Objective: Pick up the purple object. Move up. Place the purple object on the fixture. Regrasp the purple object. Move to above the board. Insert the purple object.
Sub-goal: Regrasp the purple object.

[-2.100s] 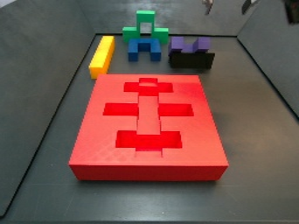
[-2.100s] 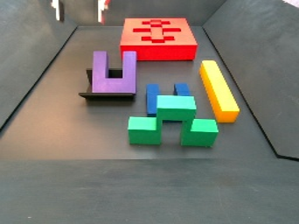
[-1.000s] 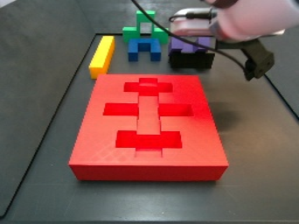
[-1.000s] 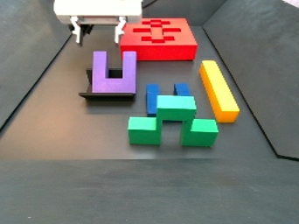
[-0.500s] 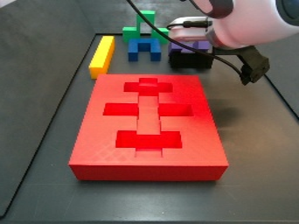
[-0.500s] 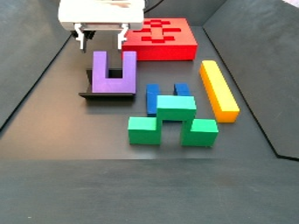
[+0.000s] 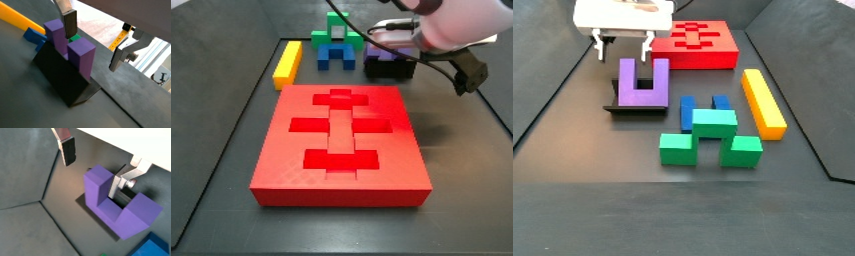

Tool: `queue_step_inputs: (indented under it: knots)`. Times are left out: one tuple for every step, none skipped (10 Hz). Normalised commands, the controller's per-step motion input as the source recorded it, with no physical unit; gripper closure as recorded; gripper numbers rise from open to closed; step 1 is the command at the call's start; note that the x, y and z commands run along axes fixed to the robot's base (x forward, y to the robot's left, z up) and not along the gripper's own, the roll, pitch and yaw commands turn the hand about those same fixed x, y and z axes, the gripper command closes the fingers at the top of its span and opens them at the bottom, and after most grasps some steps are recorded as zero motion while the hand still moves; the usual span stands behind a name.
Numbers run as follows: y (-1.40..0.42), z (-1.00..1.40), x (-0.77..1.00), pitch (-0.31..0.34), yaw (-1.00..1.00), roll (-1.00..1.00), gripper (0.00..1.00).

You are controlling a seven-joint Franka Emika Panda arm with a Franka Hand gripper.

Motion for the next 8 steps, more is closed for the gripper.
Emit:
queue_step_inputs:
  knots:
    - [0.1,-0.41,-0.13,0.1,0.0,-0.37,0.0]
    - [0.09,-0.21,0.0,0.086,0.0,-0.44,0.0]
    - [0.03,-0.07,0.0,0.077,0.0,-0.23,0.0]
    - [0.32,0.11,0.11,0.097,0.0,-0.52,0.0]
    - [0.29,0.13,0.16,0.134,0.0,-0.45,0.0]
    - [0.29,0.14,0.13,0.169,0.0,-0.43,0.0]
    - [0.02,0.0,0.02,0.037,0.0,-0.13,0.0]
    - [0.0,-0.02,0.0,0.0,0.0,0.0,0.0]
